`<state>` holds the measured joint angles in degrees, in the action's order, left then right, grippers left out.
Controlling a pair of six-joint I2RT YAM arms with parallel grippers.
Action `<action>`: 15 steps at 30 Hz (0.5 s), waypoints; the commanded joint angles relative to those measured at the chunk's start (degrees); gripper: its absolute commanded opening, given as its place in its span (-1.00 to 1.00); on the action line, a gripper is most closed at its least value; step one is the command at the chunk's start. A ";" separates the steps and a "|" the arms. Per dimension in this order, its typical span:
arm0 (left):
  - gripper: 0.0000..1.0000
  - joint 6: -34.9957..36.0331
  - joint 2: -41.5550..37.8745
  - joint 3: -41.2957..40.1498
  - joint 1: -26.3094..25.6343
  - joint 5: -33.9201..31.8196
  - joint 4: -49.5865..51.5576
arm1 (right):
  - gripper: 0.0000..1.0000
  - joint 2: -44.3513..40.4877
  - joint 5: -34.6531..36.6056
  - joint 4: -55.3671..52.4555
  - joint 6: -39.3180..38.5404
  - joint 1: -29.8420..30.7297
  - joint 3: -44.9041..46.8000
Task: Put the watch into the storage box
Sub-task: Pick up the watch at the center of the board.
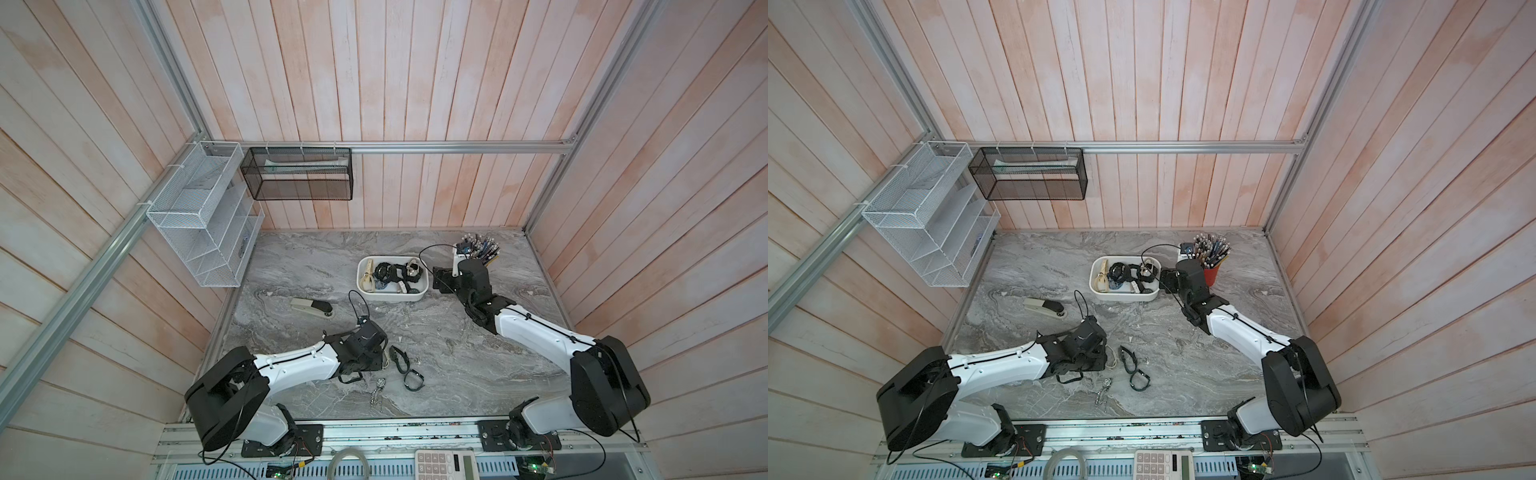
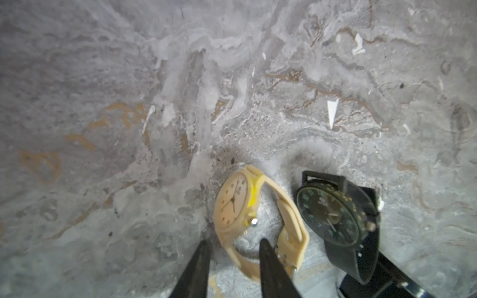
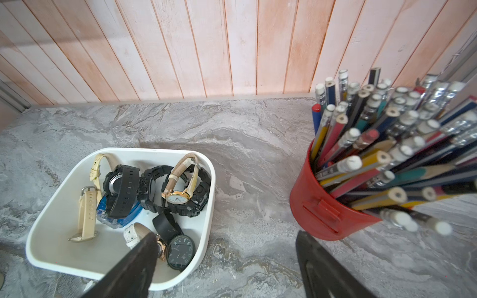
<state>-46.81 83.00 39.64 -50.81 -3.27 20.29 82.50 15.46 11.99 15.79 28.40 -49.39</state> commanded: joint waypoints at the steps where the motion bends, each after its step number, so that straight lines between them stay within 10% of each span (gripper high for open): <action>1: -0.61 0.88 1.42 2.32 -0.29 -1.10 2.20 | 0.71 -1.18 2.16 0.67 -1.28 -0.20 0.72; 5: -1.00 1.45 2.97 3.62 -0.35 -1.69 2.92 | 0.72 -1.29 2.96 0.83 -1.20 -0.26 1.29; 15: -1.00 4.05 0.76 6.42 2.26 -3.41 4.22 | 0.72 -1.37 2.70 1.20 -0.54 -0.19 2.01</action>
<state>-44.71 85.47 44.07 -50.00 -5.02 23.73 82.11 16.95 12.25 14.98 28.40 -48.34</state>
